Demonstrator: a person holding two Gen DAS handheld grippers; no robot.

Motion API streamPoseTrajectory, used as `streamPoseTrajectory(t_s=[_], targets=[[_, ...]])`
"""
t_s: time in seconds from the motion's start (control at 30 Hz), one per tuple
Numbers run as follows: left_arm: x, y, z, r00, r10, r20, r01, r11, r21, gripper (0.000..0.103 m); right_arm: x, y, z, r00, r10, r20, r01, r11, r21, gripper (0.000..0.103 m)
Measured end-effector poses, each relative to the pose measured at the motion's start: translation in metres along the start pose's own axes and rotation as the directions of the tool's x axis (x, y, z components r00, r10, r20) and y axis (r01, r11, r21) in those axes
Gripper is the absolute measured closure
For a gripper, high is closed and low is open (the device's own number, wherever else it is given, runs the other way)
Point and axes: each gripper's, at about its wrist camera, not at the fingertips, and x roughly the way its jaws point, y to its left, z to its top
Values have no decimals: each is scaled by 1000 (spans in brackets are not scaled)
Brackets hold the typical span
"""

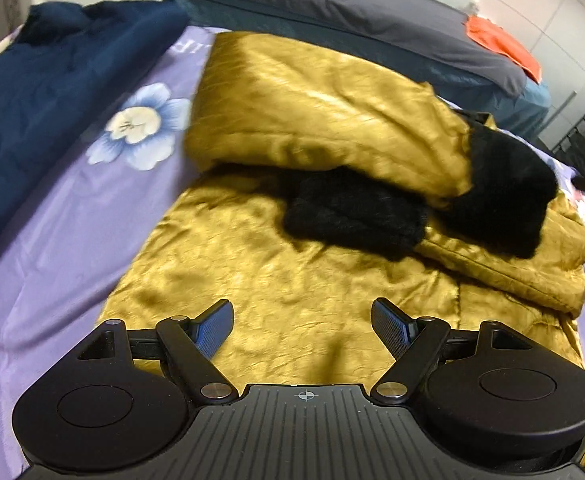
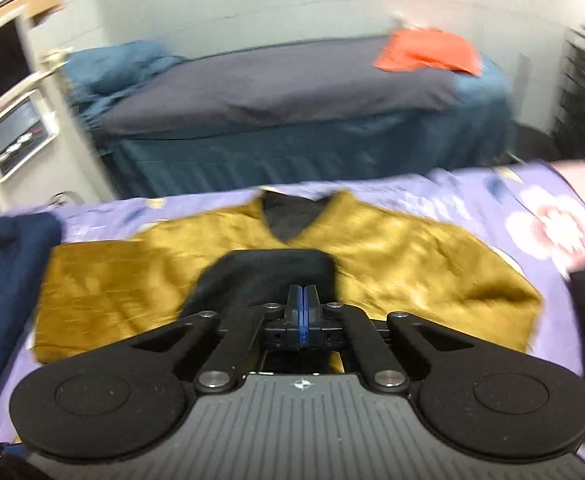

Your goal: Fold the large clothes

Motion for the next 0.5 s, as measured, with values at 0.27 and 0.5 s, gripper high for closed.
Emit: streamPoseTrajectory(t_s=[0.27, 0.5], targets=[[9, -16, 3, 1000, -8, -19, 9, 999, 47, 0, 4, -44, -16, 992, 90, -93, -69, 976, 208, 52], [5, -16, 0, 1000, -1, -28, 2, 998, 58, 0, 23, -2, -2, 980, 167, -108, -157, 983, 97, 34]])
